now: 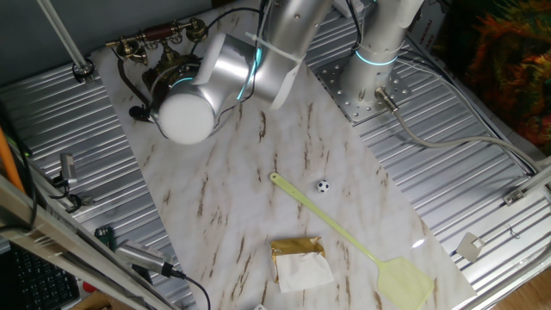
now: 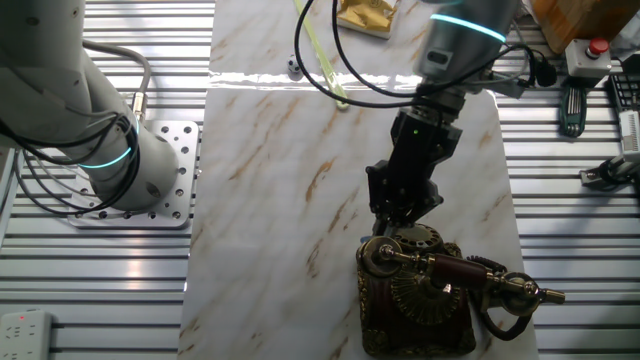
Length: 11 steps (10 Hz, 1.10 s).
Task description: Dial a number on an old rotary phone
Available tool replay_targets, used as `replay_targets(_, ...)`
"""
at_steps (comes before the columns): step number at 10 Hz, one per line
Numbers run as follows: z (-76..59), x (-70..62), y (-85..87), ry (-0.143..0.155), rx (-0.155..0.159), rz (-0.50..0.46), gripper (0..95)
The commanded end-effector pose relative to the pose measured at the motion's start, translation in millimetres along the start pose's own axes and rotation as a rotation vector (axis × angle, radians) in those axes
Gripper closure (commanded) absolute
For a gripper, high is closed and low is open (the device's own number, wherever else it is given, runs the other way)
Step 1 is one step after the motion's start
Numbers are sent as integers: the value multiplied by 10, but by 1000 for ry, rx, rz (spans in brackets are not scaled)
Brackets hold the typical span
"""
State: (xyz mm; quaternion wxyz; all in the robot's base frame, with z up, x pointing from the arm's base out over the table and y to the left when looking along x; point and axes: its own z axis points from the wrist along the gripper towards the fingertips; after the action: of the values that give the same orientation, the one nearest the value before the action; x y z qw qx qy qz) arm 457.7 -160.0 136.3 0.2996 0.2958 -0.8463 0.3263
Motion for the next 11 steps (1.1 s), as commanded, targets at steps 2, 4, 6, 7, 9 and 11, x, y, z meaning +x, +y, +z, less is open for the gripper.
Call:
replay_targets(2, 6, -5, 9, 0, -25, 13, 950)
replay_targets(4, 7, -6, 12, 13, -42, 28, 950)
replay_targets(6, 11, -8, 15, 5, -60, 33, 950)
replay_targets(7, 14, -12, 16, 8, -68, 39, 950)
replay_targets(9, 14, -5, 22, 20, -86, 50, 950)
replay_targets(11, 20, -8, 29, 8, -93, 50, 950)
